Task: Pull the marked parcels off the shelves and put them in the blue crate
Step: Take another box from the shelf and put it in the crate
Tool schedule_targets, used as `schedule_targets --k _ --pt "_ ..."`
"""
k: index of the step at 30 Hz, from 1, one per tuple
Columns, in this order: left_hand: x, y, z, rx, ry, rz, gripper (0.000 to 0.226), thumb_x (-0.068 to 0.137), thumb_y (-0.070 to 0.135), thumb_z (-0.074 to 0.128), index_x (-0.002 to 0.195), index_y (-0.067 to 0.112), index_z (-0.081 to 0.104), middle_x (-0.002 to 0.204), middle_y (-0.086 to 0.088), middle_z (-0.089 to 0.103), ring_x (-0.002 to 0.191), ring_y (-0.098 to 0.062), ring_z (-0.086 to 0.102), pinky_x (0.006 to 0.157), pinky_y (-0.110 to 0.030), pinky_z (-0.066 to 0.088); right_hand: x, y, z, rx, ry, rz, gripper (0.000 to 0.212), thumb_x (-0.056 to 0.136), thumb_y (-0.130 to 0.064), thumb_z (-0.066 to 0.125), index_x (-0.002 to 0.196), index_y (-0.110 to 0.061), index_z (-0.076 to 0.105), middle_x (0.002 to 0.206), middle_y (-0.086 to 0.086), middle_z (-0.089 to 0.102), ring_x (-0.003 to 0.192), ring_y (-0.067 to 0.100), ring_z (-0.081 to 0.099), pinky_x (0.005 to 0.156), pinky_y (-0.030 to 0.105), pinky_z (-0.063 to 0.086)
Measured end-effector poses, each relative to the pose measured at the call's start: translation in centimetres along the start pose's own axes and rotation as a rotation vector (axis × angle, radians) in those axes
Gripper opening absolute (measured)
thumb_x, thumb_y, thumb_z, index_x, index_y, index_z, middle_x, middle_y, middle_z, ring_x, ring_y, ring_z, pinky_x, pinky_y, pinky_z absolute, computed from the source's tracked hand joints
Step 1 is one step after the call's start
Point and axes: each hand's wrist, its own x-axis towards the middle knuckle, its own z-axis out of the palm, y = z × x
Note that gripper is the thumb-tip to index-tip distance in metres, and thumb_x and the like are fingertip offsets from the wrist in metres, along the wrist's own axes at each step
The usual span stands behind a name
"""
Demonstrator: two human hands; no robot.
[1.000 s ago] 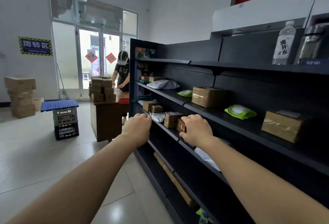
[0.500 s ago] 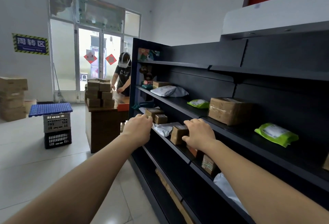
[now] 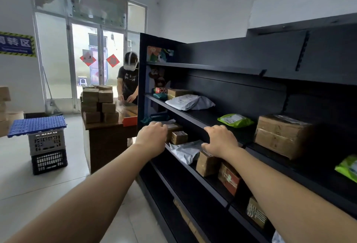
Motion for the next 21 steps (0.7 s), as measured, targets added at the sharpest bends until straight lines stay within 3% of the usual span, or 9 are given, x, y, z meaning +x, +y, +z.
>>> schedule_targets --k 21 --pt "31.1 -8.6 16.5 -0.022 -0.006 0.027 0.042 0.088 0.018 0.063 0.128 0.014 0.052 0.121 -0.004 0.058 0.115 -0.022 0.053 0.09 -0.035 0.051 33.0 4.3 10.7 0.005 -0.025 0.055 0.059 0.089 -0.045 0.059 0.138 -0.016 0.043 0.138 0.007 0.049 0.131 0.028 0.04 0.101 0.04 0.042"
